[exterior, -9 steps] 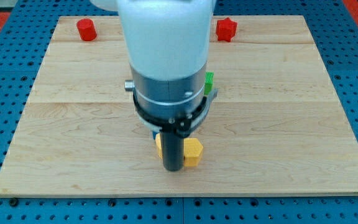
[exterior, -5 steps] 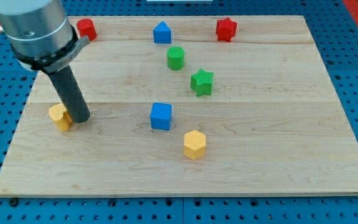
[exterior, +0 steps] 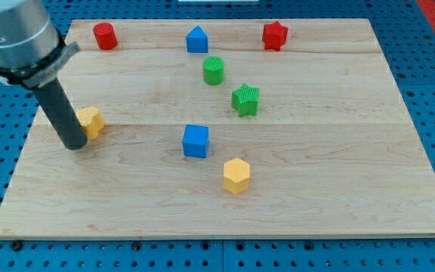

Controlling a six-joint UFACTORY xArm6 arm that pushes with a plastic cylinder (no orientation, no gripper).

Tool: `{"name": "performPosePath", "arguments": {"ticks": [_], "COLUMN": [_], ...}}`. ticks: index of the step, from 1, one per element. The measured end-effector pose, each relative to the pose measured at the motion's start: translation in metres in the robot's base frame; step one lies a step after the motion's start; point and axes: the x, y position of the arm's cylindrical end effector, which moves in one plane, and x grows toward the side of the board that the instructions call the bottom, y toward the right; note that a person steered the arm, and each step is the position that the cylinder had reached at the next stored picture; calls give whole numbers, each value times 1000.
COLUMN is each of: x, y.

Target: Push the yellow heart towards the left center

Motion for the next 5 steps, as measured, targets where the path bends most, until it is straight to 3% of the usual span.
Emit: {"name": "performPosePath", "arguments": {"ticks": [1, 3, 5], "x": [3, -67, -68], "y": [17, 11, 24]}}
